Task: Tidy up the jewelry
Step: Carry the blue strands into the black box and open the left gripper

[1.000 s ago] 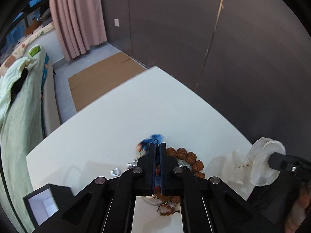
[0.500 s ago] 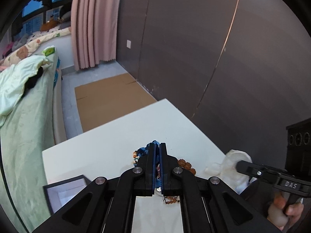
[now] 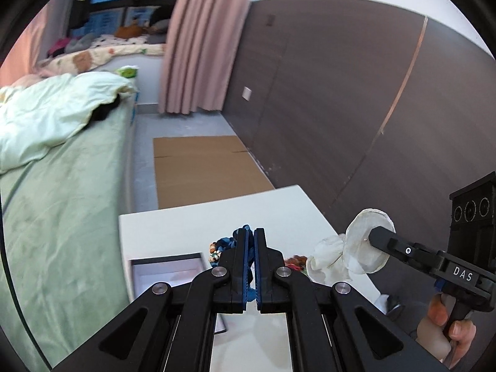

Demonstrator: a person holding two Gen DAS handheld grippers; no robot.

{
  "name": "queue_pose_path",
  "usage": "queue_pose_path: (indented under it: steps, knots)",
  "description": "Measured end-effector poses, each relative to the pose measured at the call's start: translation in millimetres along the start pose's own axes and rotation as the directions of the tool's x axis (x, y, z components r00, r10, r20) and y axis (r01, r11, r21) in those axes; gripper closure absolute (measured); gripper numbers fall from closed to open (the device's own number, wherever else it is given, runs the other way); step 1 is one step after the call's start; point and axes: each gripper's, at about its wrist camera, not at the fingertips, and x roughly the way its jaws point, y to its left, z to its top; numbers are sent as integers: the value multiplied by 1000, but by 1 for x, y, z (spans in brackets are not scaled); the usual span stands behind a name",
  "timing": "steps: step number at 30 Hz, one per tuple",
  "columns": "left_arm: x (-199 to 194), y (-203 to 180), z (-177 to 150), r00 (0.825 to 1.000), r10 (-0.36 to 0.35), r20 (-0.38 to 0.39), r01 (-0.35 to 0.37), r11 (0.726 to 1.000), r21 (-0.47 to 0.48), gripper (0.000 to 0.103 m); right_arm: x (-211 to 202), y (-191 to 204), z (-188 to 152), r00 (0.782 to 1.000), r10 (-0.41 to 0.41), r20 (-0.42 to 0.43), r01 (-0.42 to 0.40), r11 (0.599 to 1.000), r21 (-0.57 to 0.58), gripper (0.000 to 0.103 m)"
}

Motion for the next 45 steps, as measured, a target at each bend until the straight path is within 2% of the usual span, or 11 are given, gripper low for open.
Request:
queue_pose_path:
  steps: [15,20,23,24,25,26,27,28,41,43,45]
  knots:
    - [-52,89,-1,995,33,90,-17,984,-178,100,89,66,-7,987,87,-132,-94,995,-46,100]
    - [-50,105,-7,996,36,77,-20,980,-198,100,125,66,-21,978,64,-198,-71,997,-29,100]
    - [-48,110,-9,997,31,68,-17,979,-203,100,142,61,-28,972,19,-235,-24,1000,-20,99]
    - [-47,110,-9,997,30,65,-16,979,-204,100,149,54,-31,966,17,-260,-18,1000,0,96]
    - [-46,110,-10,998,29,61,-16,979,-204,100,154,52,-33,960,20,-279,-16,1000,18,80]
    - [-44,109,-10,998,28,56,-16,979,-201,100,157,46,-35,954,20,-298,-9,999,38,52]
    - [-41,108,-10,999,22,50,-12,980,-197,100,158,40,-38,953,7,-303,10,998,56,41]
    - [-39,107,-10,999,16,44,-7,981,-195,100,155,37,-39,956,-3,-292,21,998,58,36]
    - [7,70,-25,994,-38,-102,25,992,-126,100,82,8,-40,977,-78,-199,88,995,42,36]
    - [17,63,-29,990,-22,-137,8,995,-104,100,67,2,-41,979,-89,-182,99,994,45,36]
    - [28,59,-33,984,31,-174,-46,995,-86,99,54,-5,-44,981,-99,-168,109,993,50,36]
